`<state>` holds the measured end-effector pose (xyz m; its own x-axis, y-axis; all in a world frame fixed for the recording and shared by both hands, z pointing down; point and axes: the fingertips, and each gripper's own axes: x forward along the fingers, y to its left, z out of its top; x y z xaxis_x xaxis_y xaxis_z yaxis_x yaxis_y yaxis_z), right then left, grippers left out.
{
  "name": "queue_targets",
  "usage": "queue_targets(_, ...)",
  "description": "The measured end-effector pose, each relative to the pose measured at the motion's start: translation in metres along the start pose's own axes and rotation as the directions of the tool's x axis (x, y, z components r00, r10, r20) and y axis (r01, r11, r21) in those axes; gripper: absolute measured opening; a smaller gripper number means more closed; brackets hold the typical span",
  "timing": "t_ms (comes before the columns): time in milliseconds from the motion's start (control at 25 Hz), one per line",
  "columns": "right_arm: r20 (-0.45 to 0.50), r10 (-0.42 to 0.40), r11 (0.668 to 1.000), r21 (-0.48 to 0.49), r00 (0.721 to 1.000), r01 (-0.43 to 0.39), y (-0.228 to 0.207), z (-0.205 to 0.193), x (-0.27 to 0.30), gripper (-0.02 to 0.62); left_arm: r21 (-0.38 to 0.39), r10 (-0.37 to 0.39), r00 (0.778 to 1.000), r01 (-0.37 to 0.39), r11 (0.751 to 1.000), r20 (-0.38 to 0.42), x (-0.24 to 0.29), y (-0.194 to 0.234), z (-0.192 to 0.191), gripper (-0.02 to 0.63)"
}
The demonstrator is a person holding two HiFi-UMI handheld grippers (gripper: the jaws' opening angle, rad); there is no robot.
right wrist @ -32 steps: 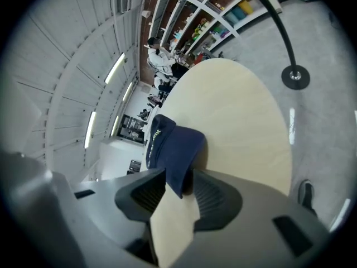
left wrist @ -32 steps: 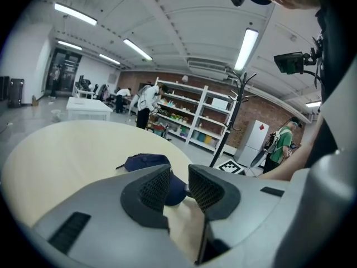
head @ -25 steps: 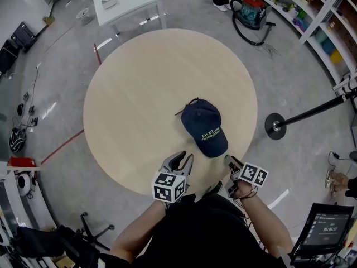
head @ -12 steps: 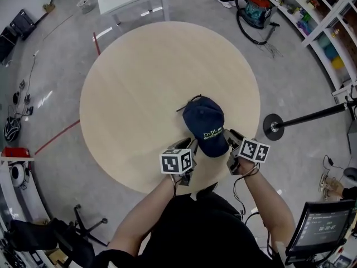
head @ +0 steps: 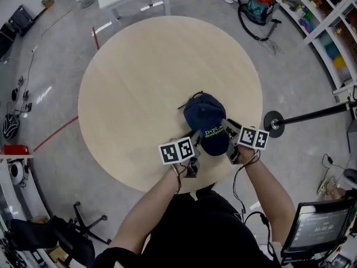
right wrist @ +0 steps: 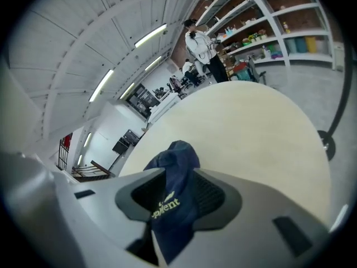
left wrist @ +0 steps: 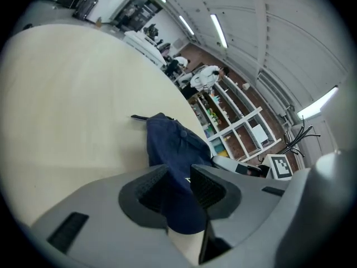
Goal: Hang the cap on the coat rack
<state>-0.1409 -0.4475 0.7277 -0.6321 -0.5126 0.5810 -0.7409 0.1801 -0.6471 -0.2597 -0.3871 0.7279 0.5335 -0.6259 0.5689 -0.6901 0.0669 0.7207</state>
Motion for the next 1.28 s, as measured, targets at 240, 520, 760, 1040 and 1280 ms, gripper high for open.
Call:
queue_targets(240,-0.074,-0.046,0.997,-0.065,0.996,0.041,-0.002,-0.010,0.007,0.147,0.008,0.078,0.995,-0.077,0.997,-0.057,0.016,0.016,-0.007,0.109)
queue_targets(520,-0.037,-0.052,0.993,-0.107,0.998,0.048,0.006,-0.013,-0.010,0.016,0.022,-0.004,1.000,0.005,1.000,-0.028,0.012,0.005,-0.001,0.042)
queue_targets(760,0.105,-0.013,0.995,-0.094,0.994,0.023,0.040,-0.006,-0.049,0.012,0.166,-0.054,0.999,0.053,0.985,0.001,-0.016,-0.020,0.005,0.032)
queue_targets(1040,0.315,-0.009,0.996,-0.084,0.949,0.038,0.066,0.020,-0.131,0.009,0.266,-0.245,0.970,0.237,0.934,-0.002,-0.032,-0.094,0.006,0.032)
queue_targets(1280,0.475,-0.025,0.993,-0.092,0.880,0.078,0.070,0.036,-0.216,0.009,0.361,-0.381,0.923,0.372,0.855,-0.047,-0.043,-0.172,-0.009,0.032)
